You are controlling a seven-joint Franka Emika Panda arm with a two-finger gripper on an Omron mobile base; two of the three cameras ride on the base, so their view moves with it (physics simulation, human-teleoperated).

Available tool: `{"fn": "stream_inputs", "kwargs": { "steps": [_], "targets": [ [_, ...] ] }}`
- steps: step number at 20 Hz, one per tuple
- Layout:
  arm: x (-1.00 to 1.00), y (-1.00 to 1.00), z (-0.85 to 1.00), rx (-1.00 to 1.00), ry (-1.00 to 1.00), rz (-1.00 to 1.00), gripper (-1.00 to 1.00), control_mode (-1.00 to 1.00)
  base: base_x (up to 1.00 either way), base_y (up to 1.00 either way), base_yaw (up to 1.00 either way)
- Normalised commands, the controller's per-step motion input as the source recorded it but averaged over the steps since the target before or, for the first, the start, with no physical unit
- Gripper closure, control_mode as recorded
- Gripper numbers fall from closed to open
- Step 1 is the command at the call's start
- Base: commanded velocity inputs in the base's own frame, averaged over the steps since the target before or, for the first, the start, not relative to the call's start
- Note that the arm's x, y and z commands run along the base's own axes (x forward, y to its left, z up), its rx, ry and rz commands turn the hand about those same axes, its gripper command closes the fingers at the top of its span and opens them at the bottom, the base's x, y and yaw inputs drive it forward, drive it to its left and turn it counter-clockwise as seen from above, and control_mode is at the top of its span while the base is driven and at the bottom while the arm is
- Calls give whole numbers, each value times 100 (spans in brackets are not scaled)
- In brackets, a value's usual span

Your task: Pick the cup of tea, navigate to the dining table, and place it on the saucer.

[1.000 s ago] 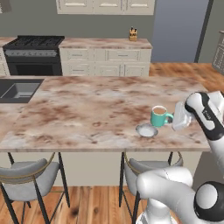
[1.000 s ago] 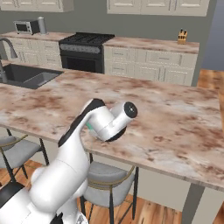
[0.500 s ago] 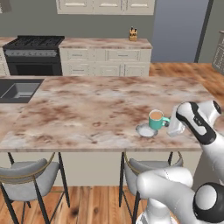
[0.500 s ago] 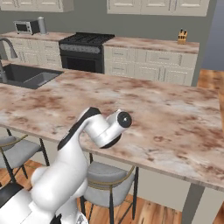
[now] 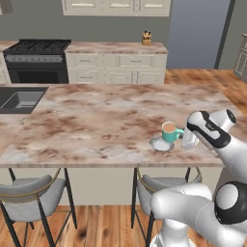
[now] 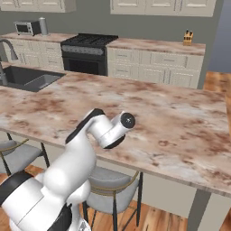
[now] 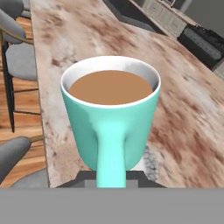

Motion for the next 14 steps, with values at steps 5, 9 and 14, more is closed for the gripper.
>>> {"fn": "stream_inputs", "kwargs": {
  "steps": [5, 9, 14],
  "targets": [
    [0, 0, -8, 0, 6, 6, 100, -100, 0, 0, 0],
    [0, 0, -7, 0, 9, 4, 100, -100, 0, 0, 0],
    [6, 0, -7, 0, 8, 1, 100, -100, 0, 0, 0]
  ]
}}
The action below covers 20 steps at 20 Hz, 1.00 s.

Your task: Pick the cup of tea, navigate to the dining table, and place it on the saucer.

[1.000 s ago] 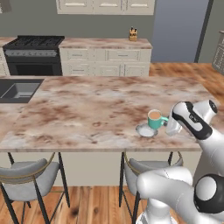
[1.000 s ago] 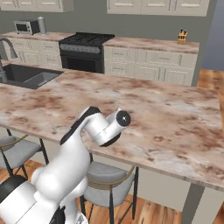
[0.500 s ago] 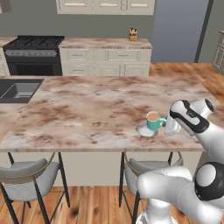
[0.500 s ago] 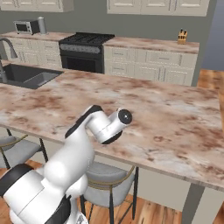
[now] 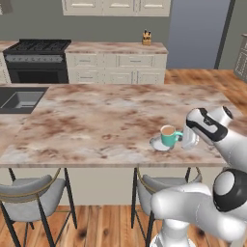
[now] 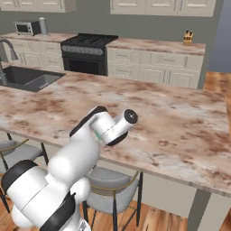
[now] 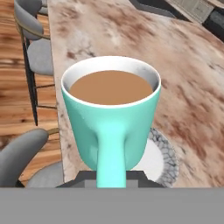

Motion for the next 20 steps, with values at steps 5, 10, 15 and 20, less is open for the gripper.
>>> {"fn": "stream_inputs", "kwargs": {
  "steps": [5, 10, 15, 20],
  "targets": [
    [23, -6, -13, 0, 14, 0, 100, -100, 0, 0, 0],
    [16, 0, -23, 0, 12, 0, 100, -100, 0, 0, 0],
    [3, -5, -18, 0, 3, 0, 100, -100, 0, 0, 0],
    [1, 0, -14, 0, 0, 0, 100, -100, 0, 0, 0]
  ]
}}
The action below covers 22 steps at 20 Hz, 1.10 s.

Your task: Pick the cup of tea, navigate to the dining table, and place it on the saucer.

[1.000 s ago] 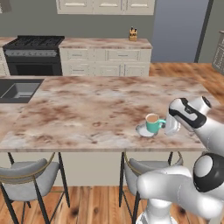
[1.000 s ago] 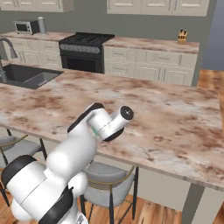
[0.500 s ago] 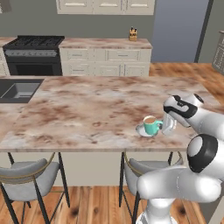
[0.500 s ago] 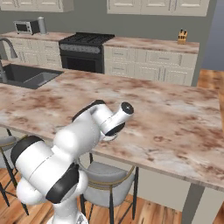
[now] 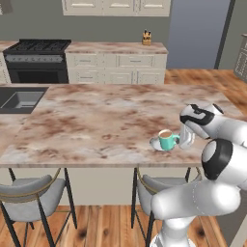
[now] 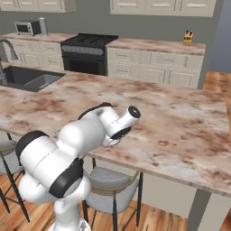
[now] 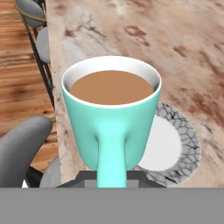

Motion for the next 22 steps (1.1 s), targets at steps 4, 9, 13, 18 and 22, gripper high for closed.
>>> {"fn": "stream_inputs", "kwargs": {
  "steps": [4, 9, 13, 18, 22],
  "targets": [
    [1, 0, -12, 0, 0, 0, 100, -100, 0, 0, 0],
    [20, 0, -2, 0, 0, 0, 100, -100, 0, 0, 0],
    [46, 0, 0, 1, 0, 0, 100, -100, 0, 0, 0],
    [42, 0, -3, 2, 0, 0, 100, -100, 0, 0, 0],
    [13, 0, -29, 5, 0, 0, 100, -100, 0, 0, 0]
  ]
}}
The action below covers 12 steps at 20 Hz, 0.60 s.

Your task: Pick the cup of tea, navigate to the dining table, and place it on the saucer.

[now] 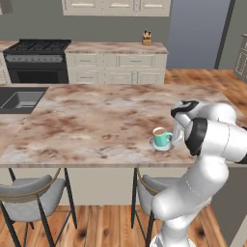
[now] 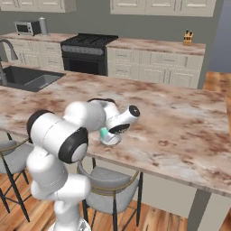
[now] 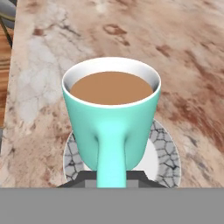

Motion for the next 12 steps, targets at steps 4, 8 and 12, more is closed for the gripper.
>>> {"fn": "stream_inputs", "kwargs": {
  "steps": [4, 8, 12],
  "targets": [
    [0, -2, -29, 5, 0, 0, 100, -100, 0, 0, 0],
    [3, -1, -18, 5, 0, 0, 100, -100, 0, 0, 0],
    [11, -4, 0, 0, 0, 0, 100, -100, 0, 0, 0]
  ]
}}
